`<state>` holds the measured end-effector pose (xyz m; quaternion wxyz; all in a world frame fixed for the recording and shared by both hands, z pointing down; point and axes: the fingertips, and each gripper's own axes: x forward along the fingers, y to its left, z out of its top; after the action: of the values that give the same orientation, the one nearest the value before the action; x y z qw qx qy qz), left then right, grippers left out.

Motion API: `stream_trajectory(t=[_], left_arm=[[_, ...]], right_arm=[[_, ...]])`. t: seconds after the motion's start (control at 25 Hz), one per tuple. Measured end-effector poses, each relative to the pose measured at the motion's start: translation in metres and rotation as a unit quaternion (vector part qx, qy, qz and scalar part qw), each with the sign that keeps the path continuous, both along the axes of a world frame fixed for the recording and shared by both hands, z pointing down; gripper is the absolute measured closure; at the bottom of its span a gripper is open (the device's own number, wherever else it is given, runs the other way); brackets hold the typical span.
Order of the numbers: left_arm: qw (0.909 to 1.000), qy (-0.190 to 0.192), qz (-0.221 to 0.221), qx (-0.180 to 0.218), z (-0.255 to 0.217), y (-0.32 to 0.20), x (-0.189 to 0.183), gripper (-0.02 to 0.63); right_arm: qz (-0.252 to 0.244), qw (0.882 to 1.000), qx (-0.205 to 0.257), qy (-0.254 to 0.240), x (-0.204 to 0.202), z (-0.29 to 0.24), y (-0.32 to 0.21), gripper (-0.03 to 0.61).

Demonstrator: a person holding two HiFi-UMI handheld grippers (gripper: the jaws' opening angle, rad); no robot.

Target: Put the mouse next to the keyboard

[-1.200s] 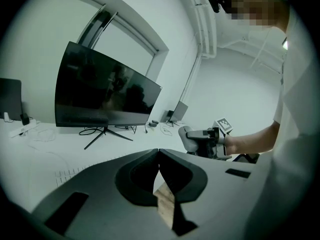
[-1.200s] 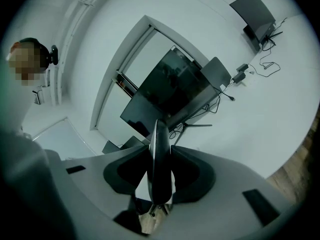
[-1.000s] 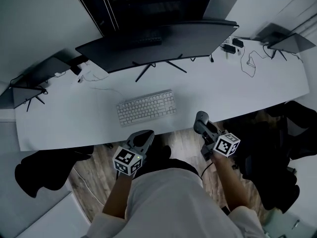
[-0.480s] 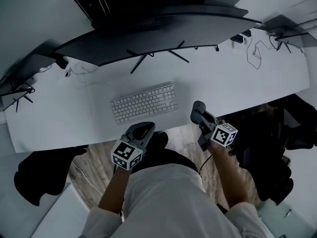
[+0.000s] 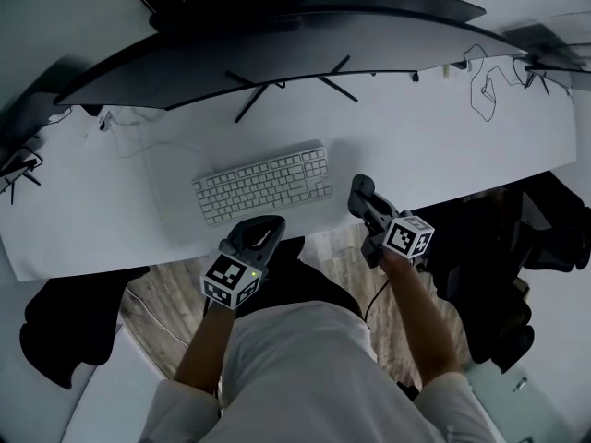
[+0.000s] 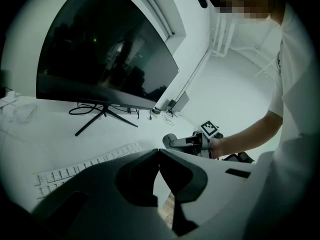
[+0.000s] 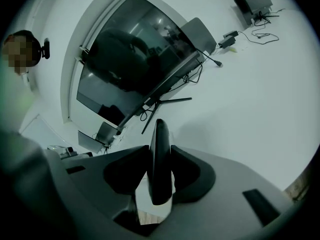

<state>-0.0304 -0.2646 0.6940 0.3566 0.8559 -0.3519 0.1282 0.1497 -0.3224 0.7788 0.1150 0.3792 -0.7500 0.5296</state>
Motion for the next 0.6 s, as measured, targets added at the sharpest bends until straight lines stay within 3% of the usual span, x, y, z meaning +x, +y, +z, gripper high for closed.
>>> stream_trajectory(t=[0.6], left_arm=[[0.9996, 0.010, 0.002, -0.025, 0.023, -0.014, 0.000, 0.597]], right_arm=[[-0.056, 0.994, -0.045, 0.081, -0.013, 0.072, -0.007, 0.430]])
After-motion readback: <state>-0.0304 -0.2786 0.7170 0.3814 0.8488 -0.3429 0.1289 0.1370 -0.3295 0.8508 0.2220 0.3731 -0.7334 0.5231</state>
